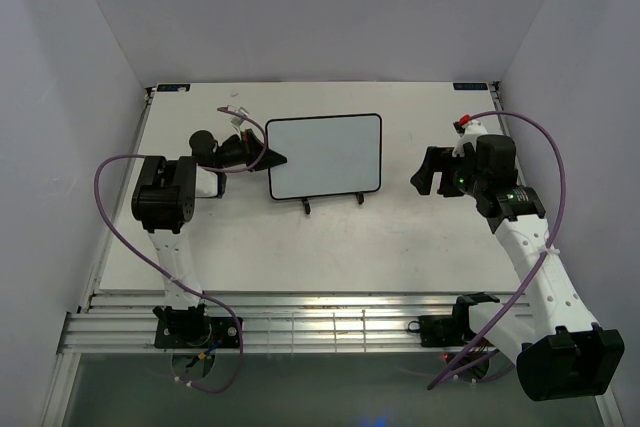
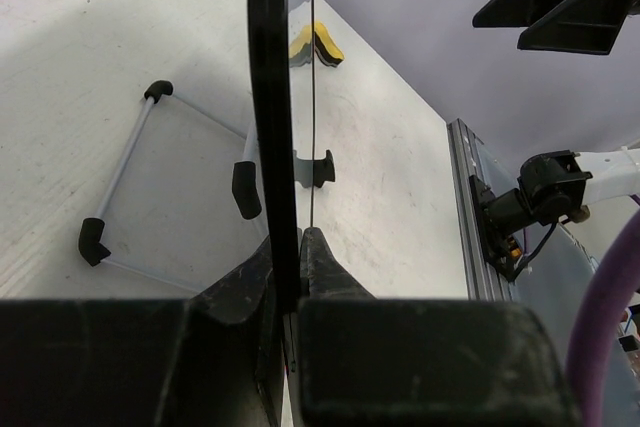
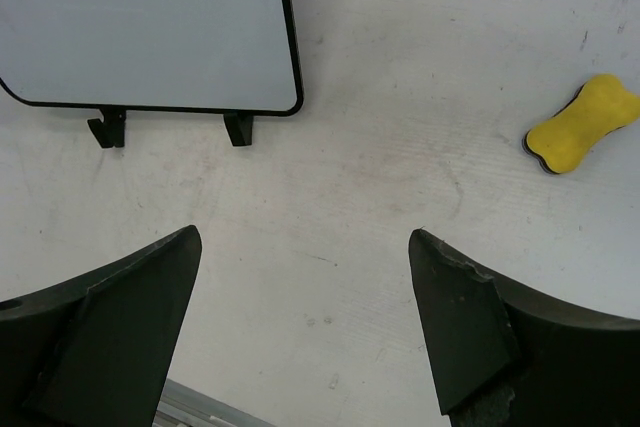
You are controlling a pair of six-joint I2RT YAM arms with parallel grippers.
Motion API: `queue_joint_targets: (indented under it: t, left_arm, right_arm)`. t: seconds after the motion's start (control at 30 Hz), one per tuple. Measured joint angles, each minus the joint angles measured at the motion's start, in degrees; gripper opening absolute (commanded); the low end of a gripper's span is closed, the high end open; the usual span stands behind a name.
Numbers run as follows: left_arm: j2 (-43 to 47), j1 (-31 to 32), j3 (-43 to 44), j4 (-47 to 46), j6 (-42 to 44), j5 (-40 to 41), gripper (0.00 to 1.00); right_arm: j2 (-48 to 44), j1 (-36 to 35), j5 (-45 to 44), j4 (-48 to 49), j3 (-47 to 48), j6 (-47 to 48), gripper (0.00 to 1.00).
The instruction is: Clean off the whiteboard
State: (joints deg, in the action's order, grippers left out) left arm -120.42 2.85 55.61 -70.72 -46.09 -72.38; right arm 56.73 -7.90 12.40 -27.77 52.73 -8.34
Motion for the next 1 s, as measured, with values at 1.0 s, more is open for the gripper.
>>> queue_joint_targets:
  t: [1.0]
  left_arm:
    - [-1.25,1.88,-5.62,-5.01,-2.82,6.58,0.02]
  right_arm:
    - [-0.81,-0.11,0.46,-0.04,-0.02,0.07,0.90]
